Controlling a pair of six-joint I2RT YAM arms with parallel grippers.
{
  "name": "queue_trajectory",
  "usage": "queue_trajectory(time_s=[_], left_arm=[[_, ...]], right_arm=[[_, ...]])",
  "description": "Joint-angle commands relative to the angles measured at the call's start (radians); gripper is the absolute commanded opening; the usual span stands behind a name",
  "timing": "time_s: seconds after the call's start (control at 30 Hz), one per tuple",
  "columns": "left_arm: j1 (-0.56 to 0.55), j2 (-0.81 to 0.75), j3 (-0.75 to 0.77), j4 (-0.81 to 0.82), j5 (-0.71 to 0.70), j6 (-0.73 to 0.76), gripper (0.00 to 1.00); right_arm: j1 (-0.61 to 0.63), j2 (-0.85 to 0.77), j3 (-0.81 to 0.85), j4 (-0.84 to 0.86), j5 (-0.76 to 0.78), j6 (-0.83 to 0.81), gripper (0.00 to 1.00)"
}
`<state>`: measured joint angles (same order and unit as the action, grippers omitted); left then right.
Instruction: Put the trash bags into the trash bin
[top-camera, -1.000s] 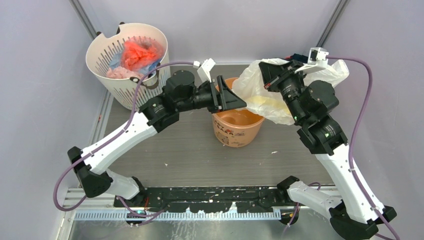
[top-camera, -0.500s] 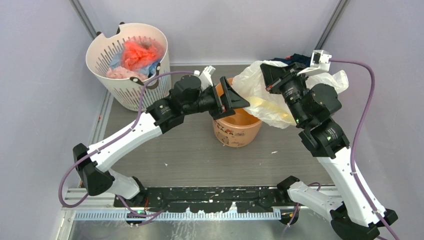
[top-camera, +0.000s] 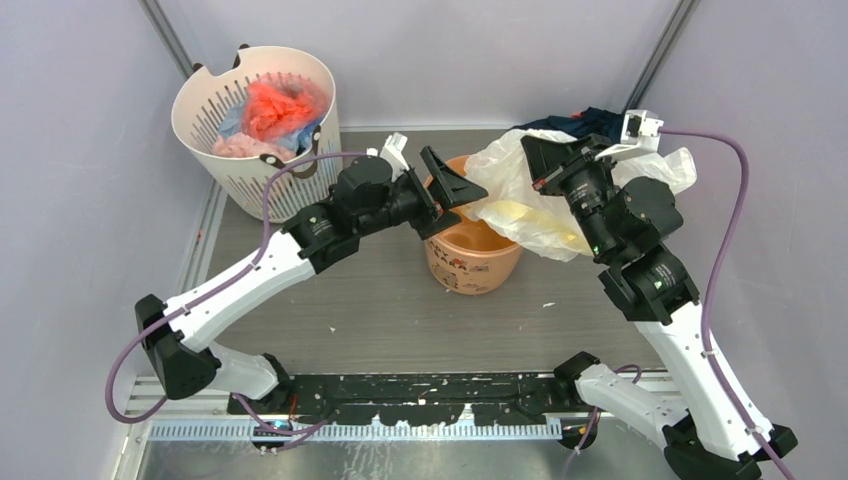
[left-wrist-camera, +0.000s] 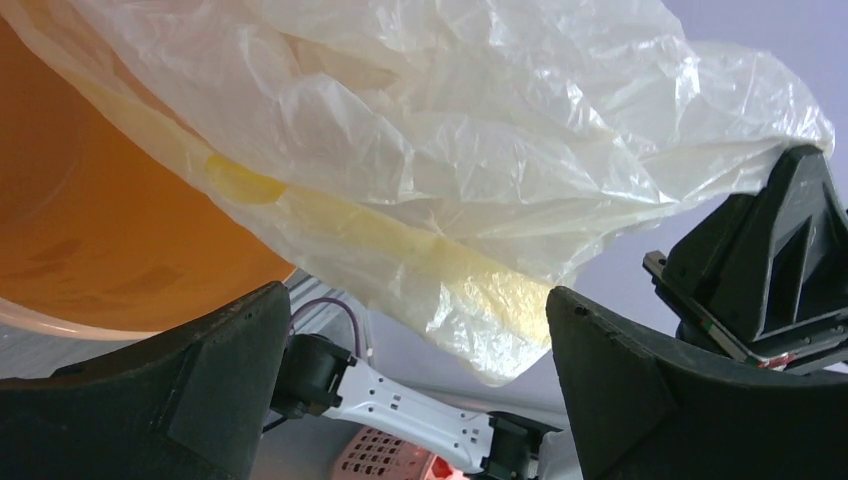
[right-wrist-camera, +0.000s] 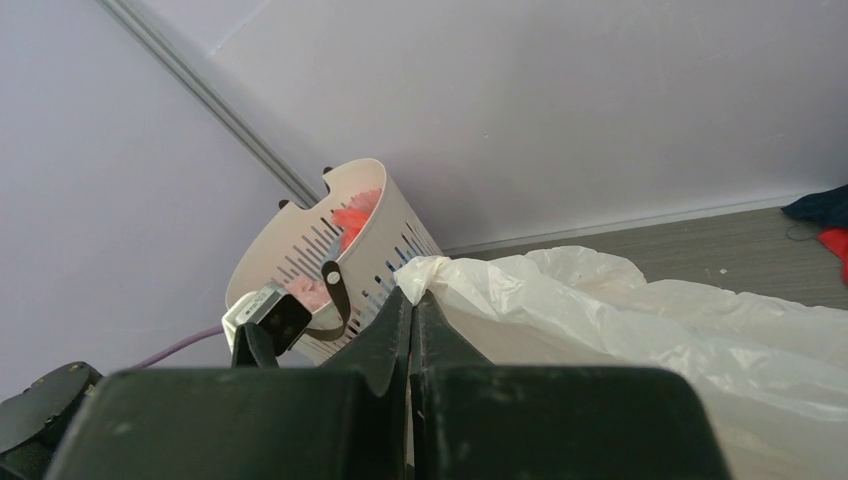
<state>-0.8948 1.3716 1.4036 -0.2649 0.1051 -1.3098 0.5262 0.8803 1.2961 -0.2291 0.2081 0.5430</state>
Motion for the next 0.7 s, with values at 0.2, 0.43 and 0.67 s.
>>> queue_trajectory(time_s=[0.2,0.43,0.67], left_arm=[[-0.003,0.090,0.035,0.153,0.026,-0.122,1.00],[-0.001,0.102,-0.004,0.197,-0.010,-0.174,1.00],[0.029,0.134,0.015,0.201,-0.024,-0.176,1.00]], right_arm=[[-0.003,-0.049,0.005,0.057,0.002,0.005,0.01],[-0.003,-0.055,-0.004,0.062,-0.006,0.011,0.01],[-0.002,-0.076,-0.019,0.057,-0.010,0.012,0.01]])
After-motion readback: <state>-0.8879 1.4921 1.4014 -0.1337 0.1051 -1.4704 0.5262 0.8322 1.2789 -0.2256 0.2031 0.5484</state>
